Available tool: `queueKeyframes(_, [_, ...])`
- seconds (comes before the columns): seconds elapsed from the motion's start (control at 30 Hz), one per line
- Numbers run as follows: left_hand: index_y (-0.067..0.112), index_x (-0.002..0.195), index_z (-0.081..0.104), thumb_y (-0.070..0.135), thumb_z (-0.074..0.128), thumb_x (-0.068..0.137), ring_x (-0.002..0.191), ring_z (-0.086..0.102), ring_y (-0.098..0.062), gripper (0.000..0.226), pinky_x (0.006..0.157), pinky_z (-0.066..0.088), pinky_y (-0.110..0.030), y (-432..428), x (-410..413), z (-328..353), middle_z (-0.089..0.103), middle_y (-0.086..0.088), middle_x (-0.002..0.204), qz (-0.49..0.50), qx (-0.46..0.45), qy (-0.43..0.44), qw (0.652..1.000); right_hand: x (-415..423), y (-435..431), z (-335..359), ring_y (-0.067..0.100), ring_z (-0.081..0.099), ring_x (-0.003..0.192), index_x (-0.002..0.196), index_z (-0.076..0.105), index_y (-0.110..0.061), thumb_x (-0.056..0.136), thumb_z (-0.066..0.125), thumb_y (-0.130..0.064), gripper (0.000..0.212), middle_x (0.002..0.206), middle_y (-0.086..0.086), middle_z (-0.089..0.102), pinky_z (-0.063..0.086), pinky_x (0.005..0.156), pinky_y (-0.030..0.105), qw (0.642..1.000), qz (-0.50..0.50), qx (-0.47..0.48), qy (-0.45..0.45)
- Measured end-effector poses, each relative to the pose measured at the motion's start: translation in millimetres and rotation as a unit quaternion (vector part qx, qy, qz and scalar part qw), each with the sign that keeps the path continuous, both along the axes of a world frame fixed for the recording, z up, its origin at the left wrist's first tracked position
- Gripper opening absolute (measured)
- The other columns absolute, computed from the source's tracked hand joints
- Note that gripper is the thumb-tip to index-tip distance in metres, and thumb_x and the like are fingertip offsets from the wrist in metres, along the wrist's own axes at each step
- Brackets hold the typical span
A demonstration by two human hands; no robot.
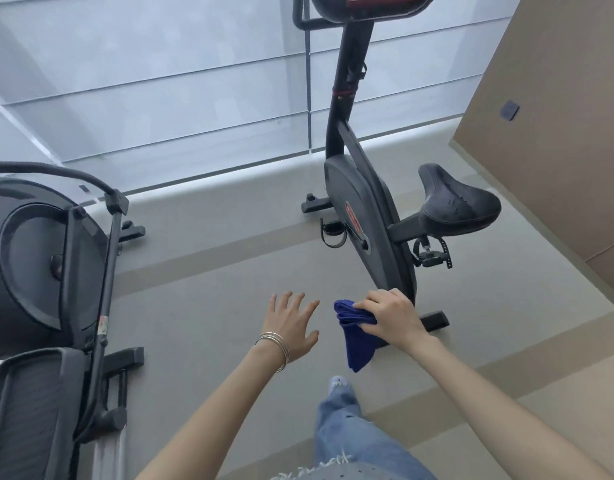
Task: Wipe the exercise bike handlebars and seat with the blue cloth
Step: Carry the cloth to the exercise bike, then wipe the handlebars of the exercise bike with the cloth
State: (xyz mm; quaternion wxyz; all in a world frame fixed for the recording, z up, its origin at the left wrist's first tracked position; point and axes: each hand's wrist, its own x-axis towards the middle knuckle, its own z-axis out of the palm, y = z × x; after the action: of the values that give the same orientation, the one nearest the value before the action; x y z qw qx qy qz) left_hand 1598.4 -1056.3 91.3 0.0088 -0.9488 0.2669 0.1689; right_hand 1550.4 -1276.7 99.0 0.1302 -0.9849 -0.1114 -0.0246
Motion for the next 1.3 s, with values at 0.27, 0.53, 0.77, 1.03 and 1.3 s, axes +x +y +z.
queueKeyframes(0.27, [0.031,0.145,0.019,0.050,0.041,0.089,0.142,0.016,-0.030,0.063,0.117,0.010,-0.049,-60,117,24,0.024,-0.004,0.153,0.037,-0.019,-0.050,0.998,138,-70,30,0.023,0.060,0.083,0.104,0.070,-0.017,0.074,0.074,-0.022,0.031,0.089,0.004,0.067,0.049,0.077,0.037,0.999,-0.038,0.035,-0.004])
queueKeyframes(0.53, [0.030,0.145,0.020,0.049,0.043,0.088,0.142,0.017,-0.030,0.064,0.117,0.009,-0.049,-83,206,33,0.024,-0.004,0.153,0.041,-0.018,-0.060,0.997,224,-105,52,0.022,0.060,0.083,0.103,0.070,-0.015,0.076,0.074,-0.021,0.029,0.090,0.003,0.067,0.043,0.070,0.027,0.997,-0.049,0.059,-0.031])
queueKeyframes(0.77, [0.031,0.145,0.020,0.049,0.043,0.088,0.141,0.018,-0.031,0.064,0.116,0.010,-0.049,-111,321,50,0.025,-0.004,0.153,-0.017,-0.044,-0.102,0.994,315,-115,75,0.021,0.063,0.075,0.101,0.071,-0.013,0.071,0.079,-0.017,0.031,0.087,0.002,0.068,0.041,0.061,0.020,0.993,-0.064,0.058,-0.083])
queueKeyframes(1.03, [0.031,0.145,0.017,0.048,0.041,0.089,0.142,0.015,-0.031,0.064,0.117,0.007,-0.050,-128,464,91,0.024,-0.004,0.153,-0.085,-0.058,-0.140,0.985,436,-123,119,0.022,0.061,0.080,0.101,0.070,-0.012,0.070,0.079,-0.015,0.033,0.087,0.003,0.065,0.051,0.060,0.027,0.978,-0.110,0.051,-0.168])
queueKeyframes(1.3, [0.032,0.146,0.016,0.049,0.039,0.089,0.143,0.013,-0.031,0.064,0.117,0.005,-0.049,-140,535,116,0.023,-0.005,0.154,-0.136,-0.077,-0.161,0.975,502,-140,171,0.025,0.060,0.077,0.100,0.070,-0.006,0.070,0.079,-0.009,0.032,0.086,0.009,0.066,0.054,0.064,0.031,0.939,-0.152,0.055,-0.303])
